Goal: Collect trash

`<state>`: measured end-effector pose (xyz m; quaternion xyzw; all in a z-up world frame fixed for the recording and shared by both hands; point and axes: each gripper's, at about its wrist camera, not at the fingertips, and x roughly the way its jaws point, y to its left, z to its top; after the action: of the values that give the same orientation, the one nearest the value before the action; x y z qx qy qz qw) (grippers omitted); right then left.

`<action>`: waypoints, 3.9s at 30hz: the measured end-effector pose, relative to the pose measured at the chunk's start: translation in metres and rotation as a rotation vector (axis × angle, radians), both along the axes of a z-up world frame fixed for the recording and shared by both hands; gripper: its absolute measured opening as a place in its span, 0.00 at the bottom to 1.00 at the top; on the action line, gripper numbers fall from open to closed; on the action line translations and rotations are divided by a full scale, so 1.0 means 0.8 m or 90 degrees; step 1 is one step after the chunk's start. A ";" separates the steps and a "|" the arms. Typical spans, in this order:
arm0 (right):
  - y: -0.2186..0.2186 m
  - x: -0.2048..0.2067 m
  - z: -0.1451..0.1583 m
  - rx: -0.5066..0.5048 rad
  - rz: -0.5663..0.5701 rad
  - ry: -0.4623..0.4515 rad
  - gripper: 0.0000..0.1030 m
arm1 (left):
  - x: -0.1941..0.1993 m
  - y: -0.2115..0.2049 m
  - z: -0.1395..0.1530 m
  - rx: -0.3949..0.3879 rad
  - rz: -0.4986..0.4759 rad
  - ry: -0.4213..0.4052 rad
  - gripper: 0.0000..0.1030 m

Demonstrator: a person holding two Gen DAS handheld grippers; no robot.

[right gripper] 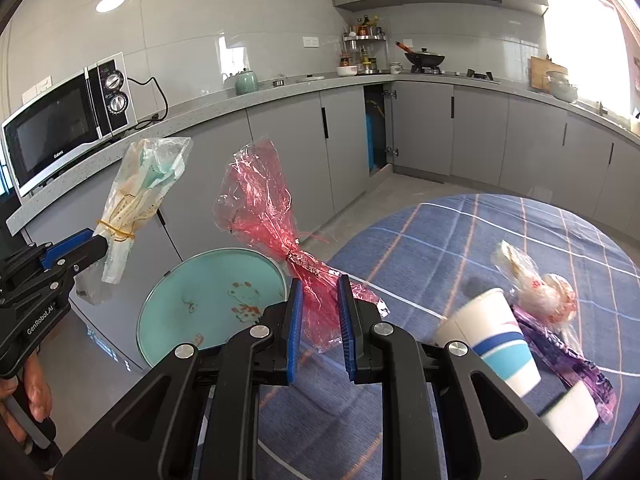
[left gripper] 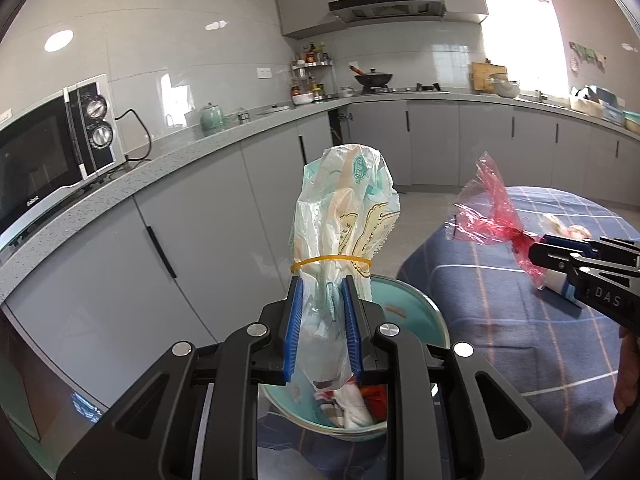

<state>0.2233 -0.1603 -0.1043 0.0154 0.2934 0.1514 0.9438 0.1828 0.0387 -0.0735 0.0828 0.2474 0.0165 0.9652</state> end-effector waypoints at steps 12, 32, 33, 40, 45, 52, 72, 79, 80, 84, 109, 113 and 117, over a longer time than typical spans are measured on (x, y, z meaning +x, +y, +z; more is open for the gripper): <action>0.035 0.022 -0.001 -0.006 0.024 0.005 0.18 | 0.009 0.022 -0.002 0.003 0.028 0.001 0.20; 0.076 0.043 -0.014 -0.017 0.048 0.020 0.18 | 0.029 0.041 -0.008 0.025 0.069 0.010 0.21; 0.078 0.044 -0.014 -0.017 0.049 0.020 0.18 | 0.030 0.043 -0.009 0.022 0.070 0.010 0.21; 0.083 0.045 -0.017 -0.021 0.054 0.021 0.18 | 0.028 0.040 -0.011 0.027 0.076 0.009 0.21; 0.085 0.049 -0.018 -0.023 0.056 0.024 0.18 | 0.028 0.036 -0.013 0.030 0.073 0.011 0.21; 0.089 0.051 -0.020 -0.025 0.058 0.026 0.18 | 0.031 0.038 -0.013 0.033 0.071 0.015 0.21; 0.094 0.059 -0.033 -0.038 0.063 0.050 0.37 | 0.035 0.039 -0.016 0.039 0.063 0.019 0.52; 0.091 0.057 -0.032 -0.037 0.058 0.051 0.41 | 0.034 0.038 -0.016 0.041 0.063 0.017 0.60; 0.091 0.057 -0.033 -0.037 0.058 0.052 0.41 | 0.034 0.038 -0.016 0.042 0.062 0.017 0.61; 0.093 0.056 -0.034 -0.036 0.059 0.053 0.41 | 0.034 0.038 -0.016 0.042 0.062 0.017 0.62; 0.085 0.048 -0.033 -0.026 0.052 0.047 0.49 | 0.032 0.036 -0.013 0.047 0.064 0.011 0.76; 0.078 0.042 -0.030 -0.024 0.046 0.045 0.50 | 0.030 0.035 -0.011 0.045 0.061 0.008 0.77; 0.062 0.029 -0.026 -0.021 0.036 0.039 0.52 | 0.026 0.026 -0.008 0.048 0.050 0.004 0.77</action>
<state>0.2467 -0.1109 -0.1251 -0.0037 0.3247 0.1724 0.9300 0.2033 0.0594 -0.0800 0.1091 0.2529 0.0634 0.9592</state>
